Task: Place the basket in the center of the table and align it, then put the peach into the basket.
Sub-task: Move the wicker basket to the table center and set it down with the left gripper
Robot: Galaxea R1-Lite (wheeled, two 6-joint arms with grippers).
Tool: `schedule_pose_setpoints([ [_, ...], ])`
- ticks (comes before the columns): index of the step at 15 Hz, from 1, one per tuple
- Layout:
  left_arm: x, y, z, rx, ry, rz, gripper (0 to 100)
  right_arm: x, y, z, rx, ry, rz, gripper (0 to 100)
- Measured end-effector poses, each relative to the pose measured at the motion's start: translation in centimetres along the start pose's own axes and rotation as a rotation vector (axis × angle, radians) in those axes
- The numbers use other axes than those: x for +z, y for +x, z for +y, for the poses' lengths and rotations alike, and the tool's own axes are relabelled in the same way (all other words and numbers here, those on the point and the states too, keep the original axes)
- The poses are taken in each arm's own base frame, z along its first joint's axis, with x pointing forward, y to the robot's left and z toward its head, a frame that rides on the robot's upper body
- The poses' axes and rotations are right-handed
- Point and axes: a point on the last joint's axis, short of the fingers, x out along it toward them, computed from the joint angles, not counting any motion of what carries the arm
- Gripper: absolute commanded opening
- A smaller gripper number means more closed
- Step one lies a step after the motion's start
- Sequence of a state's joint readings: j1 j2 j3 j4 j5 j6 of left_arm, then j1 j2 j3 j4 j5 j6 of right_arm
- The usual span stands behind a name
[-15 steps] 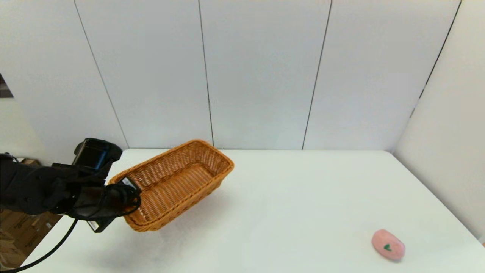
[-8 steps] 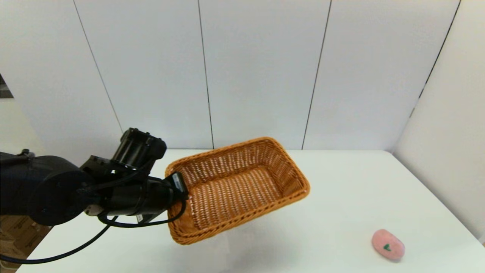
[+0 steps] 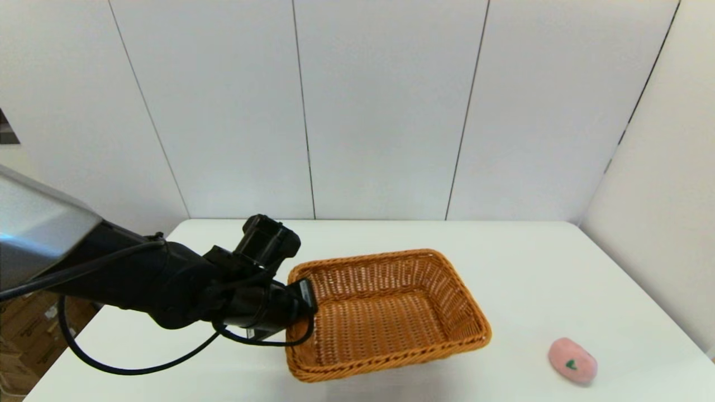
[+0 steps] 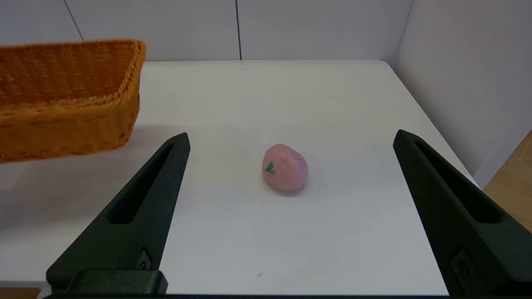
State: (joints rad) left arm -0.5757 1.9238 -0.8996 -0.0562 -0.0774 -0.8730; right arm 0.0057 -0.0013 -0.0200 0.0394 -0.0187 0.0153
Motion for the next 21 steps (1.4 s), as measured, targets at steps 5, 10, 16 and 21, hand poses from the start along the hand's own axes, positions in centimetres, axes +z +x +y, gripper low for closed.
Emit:
schedule_pose_setpoints([
  [5,-0.2,2.1,1.0,0.025,0.010,0.054,0,0.0,0.0,0.0,0.001,0.000,0.000,100],
  [10,0.1,2.5,2.5,0.010,0.028,0.062,0,0.0,0.0,0.0,0.000,0.000,0.000,100],
  [16,-0.1,2.7,2.8,-0.020,0.050,0.038,0,0.0,0.0,0.0,0.001,0.000,0.000,100],
  [21,-0.3,3.2,3.2,-0.012,0.069,0.045,0,0.0,0.0,0.0,0.000,0.000,0.000,100],
])
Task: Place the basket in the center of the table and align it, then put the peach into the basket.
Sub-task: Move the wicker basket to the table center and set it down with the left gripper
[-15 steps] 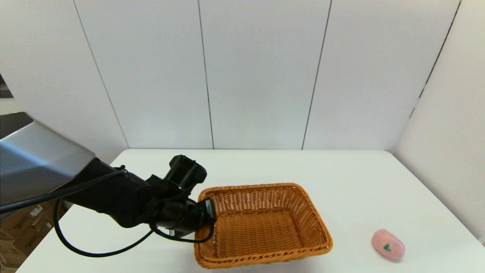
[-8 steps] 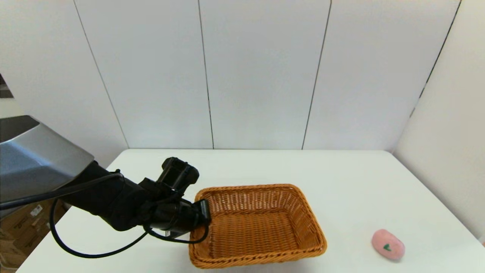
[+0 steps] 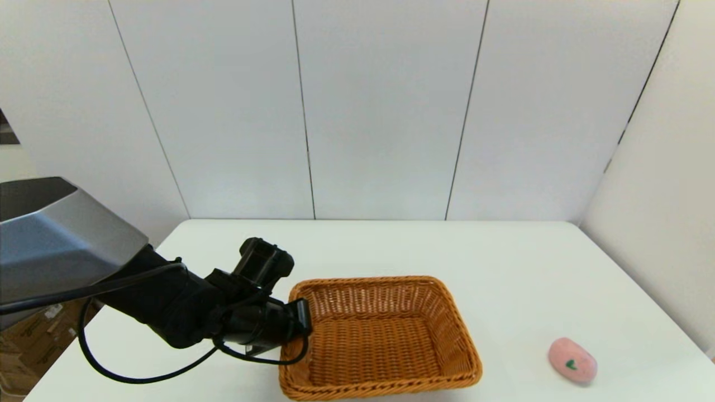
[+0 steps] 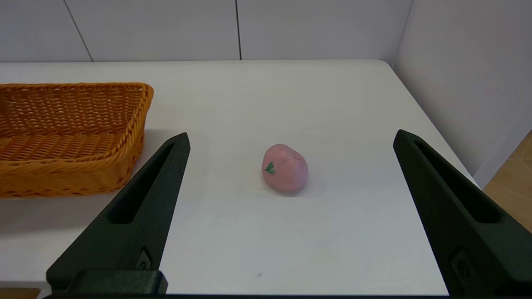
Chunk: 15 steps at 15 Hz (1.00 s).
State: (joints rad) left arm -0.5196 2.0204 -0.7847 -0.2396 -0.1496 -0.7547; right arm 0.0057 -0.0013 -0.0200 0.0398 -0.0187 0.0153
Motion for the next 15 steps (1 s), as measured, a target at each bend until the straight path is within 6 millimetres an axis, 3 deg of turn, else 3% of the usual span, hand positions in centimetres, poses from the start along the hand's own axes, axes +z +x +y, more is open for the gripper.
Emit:
schedule_pose_setpoints([
  [12,-0.17,0.76,0.63,0.011,0.000,0.008,0,0.00,0.00,0.00,0.001,0.000,0.000,100],
  [13,-0.17,0.79,0.64,0.012,-0.001,0.008,100,0.00,0.00,0.00,0.001,0.000,0.000,100],
  [15,-0.14,0.81,0.70,0.014,-0.002,0.007,100,0.00,0.00,0.00,0.000,0.000,0.000,100],
])
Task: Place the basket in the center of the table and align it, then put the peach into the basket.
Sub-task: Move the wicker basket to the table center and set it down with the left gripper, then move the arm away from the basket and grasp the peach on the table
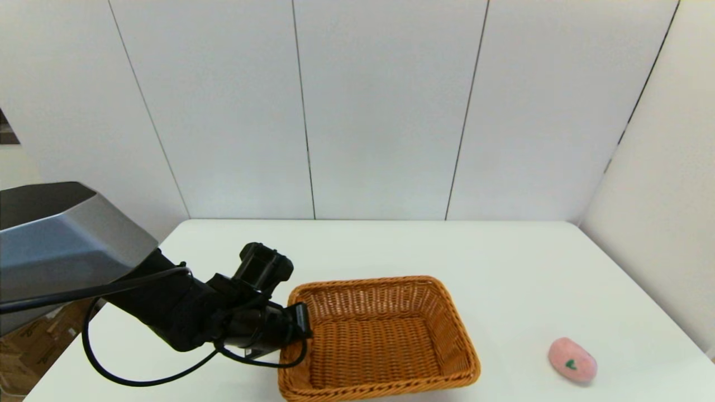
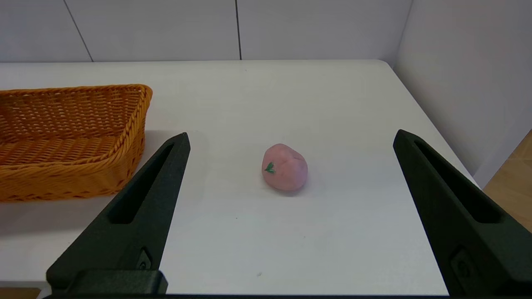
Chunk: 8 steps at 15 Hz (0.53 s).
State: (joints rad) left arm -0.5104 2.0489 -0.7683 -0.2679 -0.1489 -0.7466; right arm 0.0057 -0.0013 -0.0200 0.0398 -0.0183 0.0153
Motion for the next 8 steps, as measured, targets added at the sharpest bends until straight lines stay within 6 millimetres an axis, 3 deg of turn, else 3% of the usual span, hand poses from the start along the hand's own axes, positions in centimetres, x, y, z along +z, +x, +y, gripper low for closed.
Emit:
schedule_pose_setpoints([
  [8,0.96,-0.25,0.68,0.000,-0.010,-0.034,100,0.00,0.00,0.00,0.000,0.000,0.000,100],
])
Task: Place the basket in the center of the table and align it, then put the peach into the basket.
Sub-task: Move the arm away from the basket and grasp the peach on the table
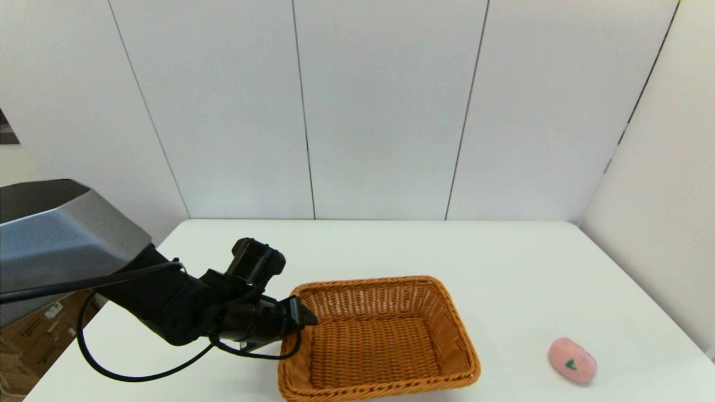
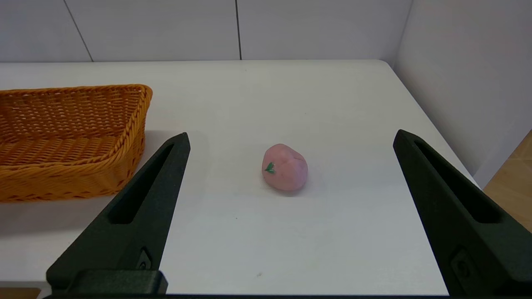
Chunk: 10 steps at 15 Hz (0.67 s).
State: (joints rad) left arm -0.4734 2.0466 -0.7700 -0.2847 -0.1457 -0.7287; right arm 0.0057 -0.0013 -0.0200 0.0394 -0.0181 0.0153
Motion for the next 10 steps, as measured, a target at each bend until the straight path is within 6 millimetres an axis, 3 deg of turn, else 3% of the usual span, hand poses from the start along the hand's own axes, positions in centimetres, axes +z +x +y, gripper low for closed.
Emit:
schedule_pose_setpoints([
  [2,0.3,-0.9,-0.3,-0.021,0.010,-0.028,100,0.0,0.0,0.0,0.000,0.000,0.000,100],
  [5,1.2,-4.3,-1.4,-0.087,0.027,-0.117,100,0.0,0.0,0.0,0.000,0.000,0.000,100],
  [10,1.5,-13.3,-2.4,-0.198,0.132,-0.351,100,0.0,0.0,0.0,0.000,0.000,0.000,100],
])
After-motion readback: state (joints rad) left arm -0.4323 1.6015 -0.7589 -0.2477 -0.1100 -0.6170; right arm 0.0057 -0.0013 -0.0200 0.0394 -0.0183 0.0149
